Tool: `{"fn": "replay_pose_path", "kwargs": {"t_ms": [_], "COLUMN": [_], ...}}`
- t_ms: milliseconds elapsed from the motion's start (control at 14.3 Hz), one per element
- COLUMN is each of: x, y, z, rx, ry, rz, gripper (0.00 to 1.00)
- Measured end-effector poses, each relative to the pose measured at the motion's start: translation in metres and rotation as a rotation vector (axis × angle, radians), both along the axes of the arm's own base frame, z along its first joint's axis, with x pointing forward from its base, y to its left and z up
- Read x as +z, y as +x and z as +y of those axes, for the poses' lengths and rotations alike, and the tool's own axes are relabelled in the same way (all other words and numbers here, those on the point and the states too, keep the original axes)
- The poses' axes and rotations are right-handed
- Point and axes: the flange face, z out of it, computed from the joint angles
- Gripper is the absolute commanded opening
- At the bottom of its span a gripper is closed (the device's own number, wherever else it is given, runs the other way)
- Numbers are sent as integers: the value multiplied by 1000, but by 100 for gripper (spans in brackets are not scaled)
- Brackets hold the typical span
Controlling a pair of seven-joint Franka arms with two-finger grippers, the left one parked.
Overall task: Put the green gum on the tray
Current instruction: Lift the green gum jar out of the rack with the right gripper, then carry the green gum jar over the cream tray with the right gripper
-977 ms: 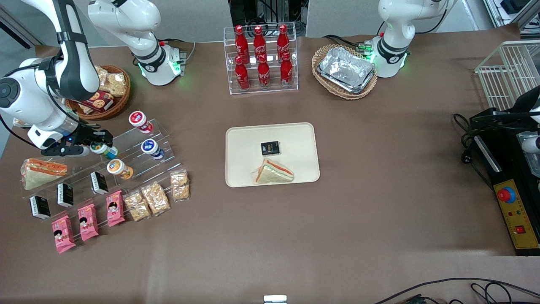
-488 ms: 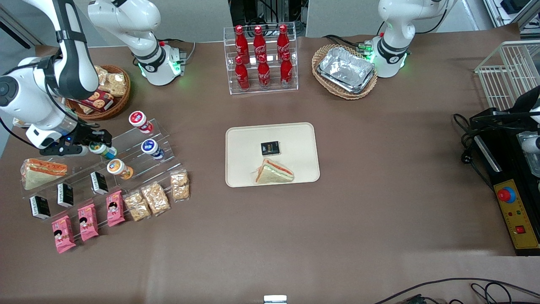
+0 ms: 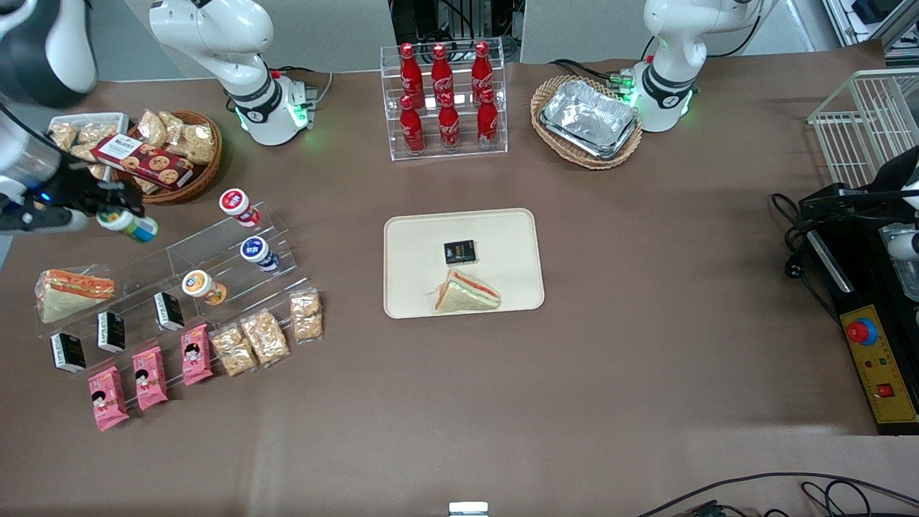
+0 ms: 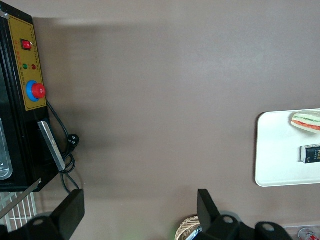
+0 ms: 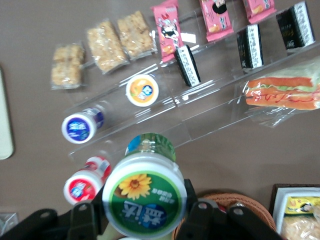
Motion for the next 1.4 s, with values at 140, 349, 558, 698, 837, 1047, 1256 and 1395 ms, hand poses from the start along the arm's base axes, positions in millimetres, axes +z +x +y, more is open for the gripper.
{"fn": "replay_pose_path", "kwargs": {"t_ms": [140,349,558,698,837,1047,1256,1395], "x": [36,55,50,38,19,-26,-78,-116], "y": [2,-3,-18,-26,-28,-27,-25,-24], "z": [34,126,216,265,308,355,377,382], "rx": [-18,-98,-179,-229,-265,-304,-327,-326], "ry": [-18,-24,-27,-34,-34,-8,28,54], "rz": [13,42,54,58,45,35,39,48], "gripper": [0,0,0,0,0,0,0,0]}}
